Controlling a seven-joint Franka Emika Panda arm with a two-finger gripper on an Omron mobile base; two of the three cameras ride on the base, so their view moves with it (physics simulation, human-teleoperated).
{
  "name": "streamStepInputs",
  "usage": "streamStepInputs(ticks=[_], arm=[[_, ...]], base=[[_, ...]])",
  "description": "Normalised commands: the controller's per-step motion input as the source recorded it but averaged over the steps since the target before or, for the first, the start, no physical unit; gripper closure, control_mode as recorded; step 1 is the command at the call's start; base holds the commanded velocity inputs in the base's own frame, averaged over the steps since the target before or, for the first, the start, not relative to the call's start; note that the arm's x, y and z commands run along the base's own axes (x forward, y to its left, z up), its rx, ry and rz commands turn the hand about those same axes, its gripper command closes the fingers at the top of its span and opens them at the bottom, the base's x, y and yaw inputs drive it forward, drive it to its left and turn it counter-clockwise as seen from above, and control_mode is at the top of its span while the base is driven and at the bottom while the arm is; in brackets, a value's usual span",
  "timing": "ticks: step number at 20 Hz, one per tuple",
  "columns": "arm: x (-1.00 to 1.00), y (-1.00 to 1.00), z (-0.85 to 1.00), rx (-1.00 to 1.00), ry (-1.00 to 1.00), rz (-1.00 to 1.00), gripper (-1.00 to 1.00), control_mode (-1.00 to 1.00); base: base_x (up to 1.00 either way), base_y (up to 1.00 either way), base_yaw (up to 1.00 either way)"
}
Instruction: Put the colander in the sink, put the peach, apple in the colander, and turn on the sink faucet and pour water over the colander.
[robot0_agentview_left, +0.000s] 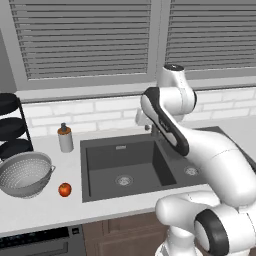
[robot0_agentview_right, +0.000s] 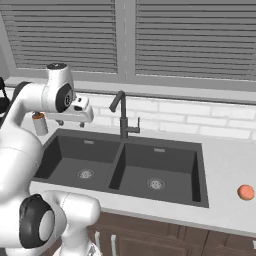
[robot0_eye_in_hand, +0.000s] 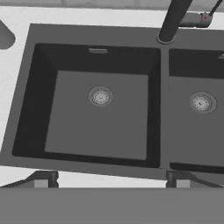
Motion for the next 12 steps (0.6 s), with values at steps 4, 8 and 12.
streamStepInputs(ticks=[4, 8, 12], arm=[[0.00, 0.64, -0.25, 0.01, 0.00, 0.00, -1.00, -1.00], [0.00, 0.61, -0.25, 0.00, 0.02, 0.00, -1.00, -1.00], [0.00, 0.68, -0.23, 0.00, 0.09, 0.00, -1.00, -1.00]], base=[[0.00, 0.00, 0.00], [0.00, 0.00, 0.00], [0.00, 0.00, 0.00]])
